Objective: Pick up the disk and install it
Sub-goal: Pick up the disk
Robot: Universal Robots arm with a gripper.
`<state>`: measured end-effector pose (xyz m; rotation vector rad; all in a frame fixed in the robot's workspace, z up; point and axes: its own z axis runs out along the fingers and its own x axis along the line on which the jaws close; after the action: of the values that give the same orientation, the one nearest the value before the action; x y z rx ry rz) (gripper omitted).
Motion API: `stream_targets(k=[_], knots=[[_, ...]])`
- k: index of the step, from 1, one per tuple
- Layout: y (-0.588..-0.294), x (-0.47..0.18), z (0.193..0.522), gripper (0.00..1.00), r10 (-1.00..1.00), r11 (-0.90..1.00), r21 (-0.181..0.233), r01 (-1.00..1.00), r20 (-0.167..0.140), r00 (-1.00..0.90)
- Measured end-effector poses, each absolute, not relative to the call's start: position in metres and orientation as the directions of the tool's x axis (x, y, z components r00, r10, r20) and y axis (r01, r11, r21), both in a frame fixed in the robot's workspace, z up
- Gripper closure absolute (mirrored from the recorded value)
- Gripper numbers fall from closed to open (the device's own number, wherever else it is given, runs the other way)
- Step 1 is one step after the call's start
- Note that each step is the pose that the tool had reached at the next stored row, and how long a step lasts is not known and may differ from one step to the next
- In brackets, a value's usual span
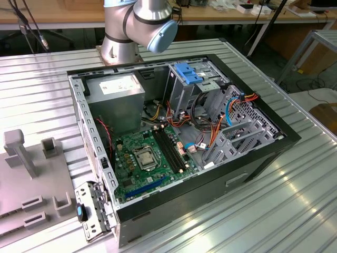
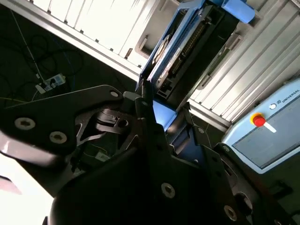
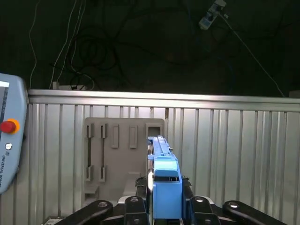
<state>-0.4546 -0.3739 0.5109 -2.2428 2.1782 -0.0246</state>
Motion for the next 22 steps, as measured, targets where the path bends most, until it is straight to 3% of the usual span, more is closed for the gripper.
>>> stream_targets(k=[11, 22], knots=[[-0.374, -0.445, 0.511, 0.63, -1.000, -0.029, -0.044, -0.999, 0.001, 0.029], [-0.374, -0.393, 0.511, 0.63, -1.000, -0.029, -0.044, -0.999, 0.001, 0.029]])
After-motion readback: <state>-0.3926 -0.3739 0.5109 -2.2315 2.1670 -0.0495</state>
